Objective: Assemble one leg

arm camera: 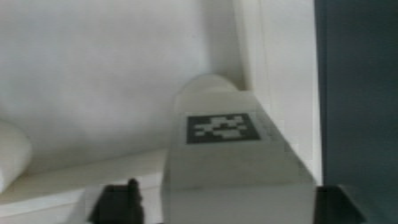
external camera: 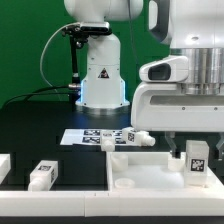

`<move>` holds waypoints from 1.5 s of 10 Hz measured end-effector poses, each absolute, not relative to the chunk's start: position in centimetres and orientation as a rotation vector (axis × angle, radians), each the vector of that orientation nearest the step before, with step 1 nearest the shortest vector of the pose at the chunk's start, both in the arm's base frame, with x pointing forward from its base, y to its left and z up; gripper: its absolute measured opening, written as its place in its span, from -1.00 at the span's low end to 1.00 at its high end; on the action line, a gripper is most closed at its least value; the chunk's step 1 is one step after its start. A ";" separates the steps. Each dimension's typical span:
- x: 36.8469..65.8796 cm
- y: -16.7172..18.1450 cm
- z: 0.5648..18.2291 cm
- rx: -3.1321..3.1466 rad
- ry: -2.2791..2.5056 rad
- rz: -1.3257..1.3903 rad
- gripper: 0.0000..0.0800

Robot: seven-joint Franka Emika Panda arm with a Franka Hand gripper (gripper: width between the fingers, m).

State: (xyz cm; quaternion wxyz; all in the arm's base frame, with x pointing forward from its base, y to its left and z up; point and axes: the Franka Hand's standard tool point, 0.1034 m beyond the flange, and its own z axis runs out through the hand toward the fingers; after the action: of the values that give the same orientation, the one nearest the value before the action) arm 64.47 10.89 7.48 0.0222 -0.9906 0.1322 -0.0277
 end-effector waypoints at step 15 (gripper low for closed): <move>64.1 10.8 7.7 -2.924 1.044 -0.067 0.51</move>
Offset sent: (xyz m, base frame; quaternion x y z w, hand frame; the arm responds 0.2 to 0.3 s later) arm -0.0124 0.0052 -0.0055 -0.0449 0.0287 0.2456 0.9679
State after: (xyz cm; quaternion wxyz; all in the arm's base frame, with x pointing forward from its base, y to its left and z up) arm 64.12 10.83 7.72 0.0181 -0.9414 0.3361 -0.0215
